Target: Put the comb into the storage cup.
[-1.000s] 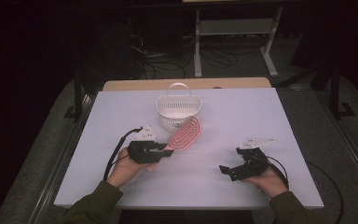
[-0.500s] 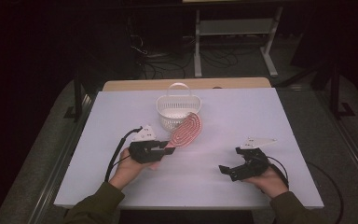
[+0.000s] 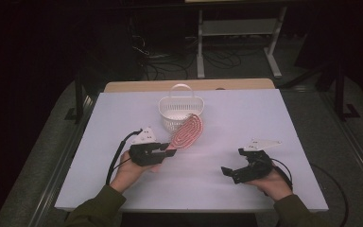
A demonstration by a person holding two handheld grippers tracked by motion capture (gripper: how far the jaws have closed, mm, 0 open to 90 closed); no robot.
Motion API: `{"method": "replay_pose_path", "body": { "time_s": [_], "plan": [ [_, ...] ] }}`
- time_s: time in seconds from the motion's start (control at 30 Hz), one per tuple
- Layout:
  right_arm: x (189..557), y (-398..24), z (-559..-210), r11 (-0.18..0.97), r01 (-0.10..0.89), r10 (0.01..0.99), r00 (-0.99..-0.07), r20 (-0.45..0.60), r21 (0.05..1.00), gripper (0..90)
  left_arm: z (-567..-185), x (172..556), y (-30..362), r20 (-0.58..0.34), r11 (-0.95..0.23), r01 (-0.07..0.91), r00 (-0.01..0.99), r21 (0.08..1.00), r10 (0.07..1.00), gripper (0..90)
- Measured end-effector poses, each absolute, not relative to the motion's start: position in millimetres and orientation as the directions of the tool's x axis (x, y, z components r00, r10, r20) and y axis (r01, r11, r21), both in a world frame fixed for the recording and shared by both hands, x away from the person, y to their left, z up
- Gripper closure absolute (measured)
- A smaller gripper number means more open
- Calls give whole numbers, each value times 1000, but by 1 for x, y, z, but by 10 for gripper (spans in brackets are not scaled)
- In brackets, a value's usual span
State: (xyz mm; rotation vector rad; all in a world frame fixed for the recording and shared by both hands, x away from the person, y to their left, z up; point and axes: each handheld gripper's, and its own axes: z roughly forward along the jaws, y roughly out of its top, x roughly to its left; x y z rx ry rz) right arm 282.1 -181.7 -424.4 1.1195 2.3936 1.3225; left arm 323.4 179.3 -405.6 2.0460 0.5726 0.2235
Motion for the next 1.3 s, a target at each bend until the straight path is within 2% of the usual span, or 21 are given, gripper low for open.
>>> {"method": "replay_pose_path", "body": {
  "time_s": [0.87,1.3],
  "plan": [
    [288,-176,-411,285,514,670,-710,215,809,0,-404,325,181,-68,-422,301,872,855,484,701],
    [294,-161,-402,295,492,644,-736,210,819,0,-403,324,180,-65,-419,295,874,859,481,702]
  ]
}}
